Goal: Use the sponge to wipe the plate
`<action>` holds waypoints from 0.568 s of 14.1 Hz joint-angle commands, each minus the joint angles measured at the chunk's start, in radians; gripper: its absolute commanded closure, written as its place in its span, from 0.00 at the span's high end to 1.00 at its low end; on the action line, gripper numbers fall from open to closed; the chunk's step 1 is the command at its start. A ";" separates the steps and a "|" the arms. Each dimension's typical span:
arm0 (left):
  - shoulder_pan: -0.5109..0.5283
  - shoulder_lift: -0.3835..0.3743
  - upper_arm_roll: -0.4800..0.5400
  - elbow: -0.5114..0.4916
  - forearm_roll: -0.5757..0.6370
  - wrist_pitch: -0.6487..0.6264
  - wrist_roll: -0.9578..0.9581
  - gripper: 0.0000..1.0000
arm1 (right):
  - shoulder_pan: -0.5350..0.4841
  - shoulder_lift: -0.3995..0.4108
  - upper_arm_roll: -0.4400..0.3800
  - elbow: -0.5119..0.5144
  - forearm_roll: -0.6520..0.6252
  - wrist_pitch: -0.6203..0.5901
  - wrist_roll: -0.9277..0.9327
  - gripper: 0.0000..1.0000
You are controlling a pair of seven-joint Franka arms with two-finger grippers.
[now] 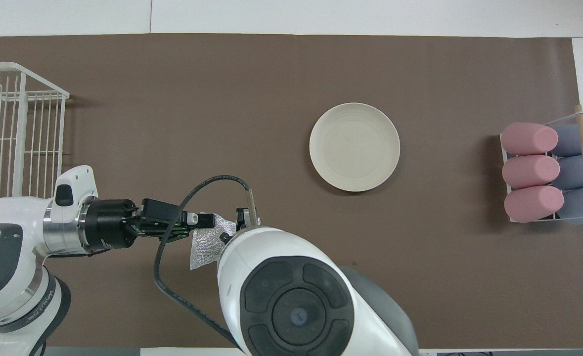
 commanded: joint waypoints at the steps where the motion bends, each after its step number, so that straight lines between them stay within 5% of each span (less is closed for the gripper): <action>1: 0.006 -0.034 -0.004 -0.013 0.027 0.006 -0.049 1.00 | -0.015 -0.026 0.000 -0.032 0.007 0.014 -0.029 0.00; 8: 0.011 -0.041 -0.007 0.003 0.074 0.015 -0.123 1.00 | -0.047 -0.029 -0.001 -0.038 -0.006 0.012 -0.109 0.00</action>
